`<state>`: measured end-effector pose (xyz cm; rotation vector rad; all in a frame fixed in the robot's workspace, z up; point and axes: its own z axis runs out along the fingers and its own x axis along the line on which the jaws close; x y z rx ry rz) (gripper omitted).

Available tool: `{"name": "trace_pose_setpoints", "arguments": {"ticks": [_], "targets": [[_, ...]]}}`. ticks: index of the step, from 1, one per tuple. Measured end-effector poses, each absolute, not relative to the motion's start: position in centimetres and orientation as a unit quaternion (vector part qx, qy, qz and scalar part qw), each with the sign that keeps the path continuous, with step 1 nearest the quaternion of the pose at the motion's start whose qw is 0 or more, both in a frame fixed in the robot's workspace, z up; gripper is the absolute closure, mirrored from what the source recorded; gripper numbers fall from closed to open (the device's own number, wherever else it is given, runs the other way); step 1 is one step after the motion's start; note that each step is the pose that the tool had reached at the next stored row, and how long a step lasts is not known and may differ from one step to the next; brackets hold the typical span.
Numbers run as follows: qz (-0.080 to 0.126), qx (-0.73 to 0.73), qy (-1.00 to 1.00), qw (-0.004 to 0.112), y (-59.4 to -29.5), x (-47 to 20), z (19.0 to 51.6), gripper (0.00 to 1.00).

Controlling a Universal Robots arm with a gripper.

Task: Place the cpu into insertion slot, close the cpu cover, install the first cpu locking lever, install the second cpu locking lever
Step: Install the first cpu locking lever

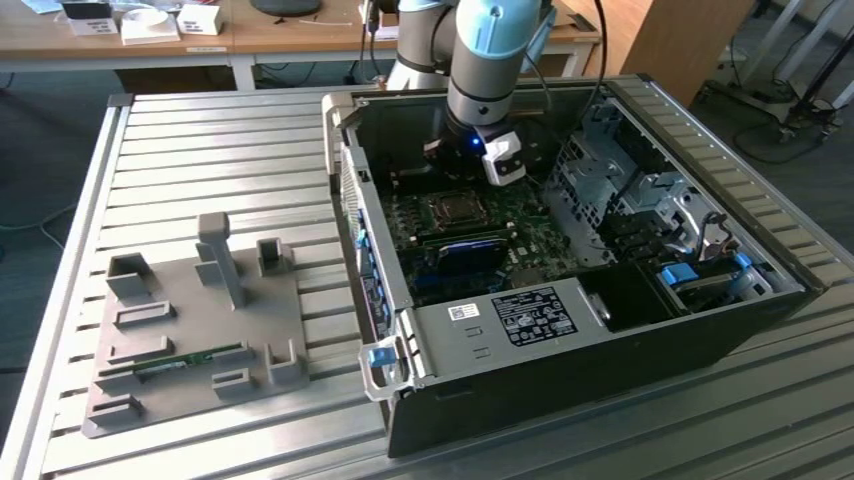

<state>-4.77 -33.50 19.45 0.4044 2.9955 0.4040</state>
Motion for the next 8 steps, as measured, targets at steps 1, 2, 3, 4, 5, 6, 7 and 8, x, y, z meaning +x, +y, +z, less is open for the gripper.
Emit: {"name": "trace_pose_setpoints", "arguments": {"ticks": [1,2,3,4,5,6,7,8], "targets": [[0.132,0.132,0.981,0.046,-33.51,-4.76,19.42,0.89],[0.132,0.132,0.981,0.046,-33.52,-4.76,19.39,0.89],[0.131,0.132,0.981,0.047,-33.52,-4.76,19.35,0.89],[0.131,0.132,0.981,0.047,-33.52,-4.76,19.32,0.89],[0.13,0.132,0.981,0.047,-33.53,-4.76,19.28,0.89],[0.13,0.132,0.982,0.047,-33.53,-4.76,19.26,0.89],[0.13,0.132,0.982,0.047,-33.53,-4.76,19.25,0.89],[0.13,0.132,0.982,0.048,-33.52,-4.76,19.24,0.89]]}}
